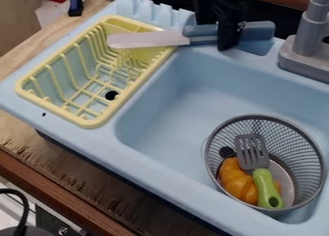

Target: Move the knife to the yellow basket

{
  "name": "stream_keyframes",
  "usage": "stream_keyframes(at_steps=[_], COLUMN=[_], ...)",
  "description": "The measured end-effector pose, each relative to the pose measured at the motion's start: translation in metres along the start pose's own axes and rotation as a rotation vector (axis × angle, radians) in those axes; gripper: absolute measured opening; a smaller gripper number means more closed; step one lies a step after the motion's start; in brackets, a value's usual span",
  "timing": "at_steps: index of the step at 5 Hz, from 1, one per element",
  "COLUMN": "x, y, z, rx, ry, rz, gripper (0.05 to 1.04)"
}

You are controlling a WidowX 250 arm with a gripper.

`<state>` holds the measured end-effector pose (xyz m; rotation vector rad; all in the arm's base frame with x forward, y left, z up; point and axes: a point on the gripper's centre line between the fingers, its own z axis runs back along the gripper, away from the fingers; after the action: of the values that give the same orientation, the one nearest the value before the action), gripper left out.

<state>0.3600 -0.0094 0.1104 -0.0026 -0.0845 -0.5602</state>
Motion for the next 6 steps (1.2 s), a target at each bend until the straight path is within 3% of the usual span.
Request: stream_keyframes(at_steps=[1,2,3,5,6], x=[-0.001,-0.008,-0.016,-0.044,-0.059], y=[-0.003,-0.006,-0.002,0.009,0.027], z=[-0.001,0.004,0.010,0.040,0.039], rx=[-0.014,-0.093,0.028,0.080,0.133], ry=[-0.009,0.014,-0.057,-0.196,-0.275], rz=[0.018,-0.005,0.161,0.324,0.435], gripper=[0.655,0.401,0.372,0.371,0.371])
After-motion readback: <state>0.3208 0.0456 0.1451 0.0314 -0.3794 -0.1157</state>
